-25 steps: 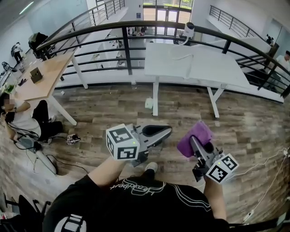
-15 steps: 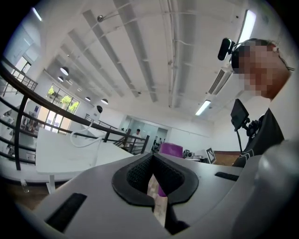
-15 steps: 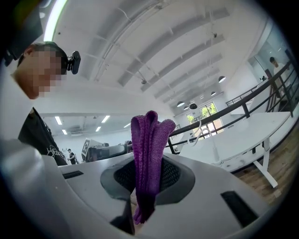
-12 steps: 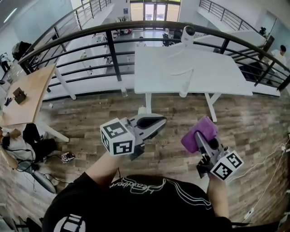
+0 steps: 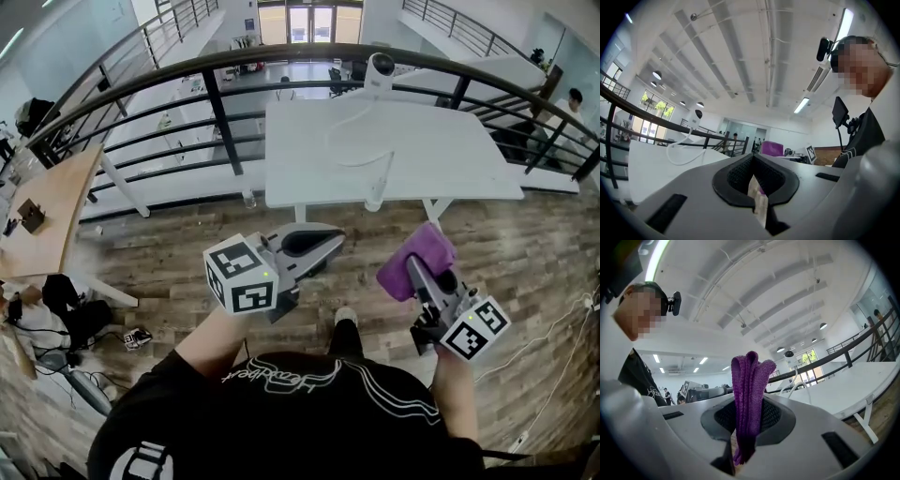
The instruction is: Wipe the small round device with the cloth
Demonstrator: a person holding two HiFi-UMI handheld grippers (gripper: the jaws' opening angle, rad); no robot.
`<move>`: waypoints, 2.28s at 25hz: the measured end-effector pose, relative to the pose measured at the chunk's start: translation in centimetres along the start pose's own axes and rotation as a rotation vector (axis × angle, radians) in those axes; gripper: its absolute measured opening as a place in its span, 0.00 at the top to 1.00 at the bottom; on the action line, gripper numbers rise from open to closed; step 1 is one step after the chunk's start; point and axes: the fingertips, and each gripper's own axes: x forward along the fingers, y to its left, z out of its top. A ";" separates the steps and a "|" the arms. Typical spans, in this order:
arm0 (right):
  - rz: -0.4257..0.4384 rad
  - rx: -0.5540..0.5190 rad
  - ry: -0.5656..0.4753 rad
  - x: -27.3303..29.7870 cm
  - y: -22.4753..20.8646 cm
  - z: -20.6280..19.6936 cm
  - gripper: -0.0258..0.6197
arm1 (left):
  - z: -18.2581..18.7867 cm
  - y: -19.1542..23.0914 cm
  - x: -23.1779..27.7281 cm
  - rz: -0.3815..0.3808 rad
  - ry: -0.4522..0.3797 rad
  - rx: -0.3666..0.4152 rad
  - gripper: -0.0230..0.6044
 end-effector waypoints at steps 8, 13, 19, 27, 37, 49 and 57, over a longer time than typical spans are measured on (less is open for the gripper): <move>0.056 0.051 0.007 6.0 -8.7 0.6 0.87 | -0.3 7.9 5.2 0.044 0.027 -0.017 0.95; 0.098 0.077 0.013 11.4 -16.2 2.9 0.87 | 1.3 14.9 10.3 0.077 0.026 0.004 0.95; 0.154 0.093 0.005 14.9 -24.2 6.8 0.87 | 2.4 21.5 16.8 0.153 0.059 0.033 0.95; 0.178 0.133 0.028 18.9 -30.0 6.9 0.87 | 2.1 28.5 19.3 0.238 0.124 0.050 0.89; 0.110 0.150 0.006 22.4 -32.9 7.3 0.87 | 1.9 36.5 20.6 0.200 0.307 0.187 0.70; 0.051 0.152 -0.011 24.8 -33.9 8.7 0.87 | 1.5 42.2 25.0 0.080 0.419 0.253 0.69; 0.047 0.172 -0.015 24.8 -35.4 8.4 0.87 | 0.2 42.3 28.1 0.026 0.440 0.259 0.71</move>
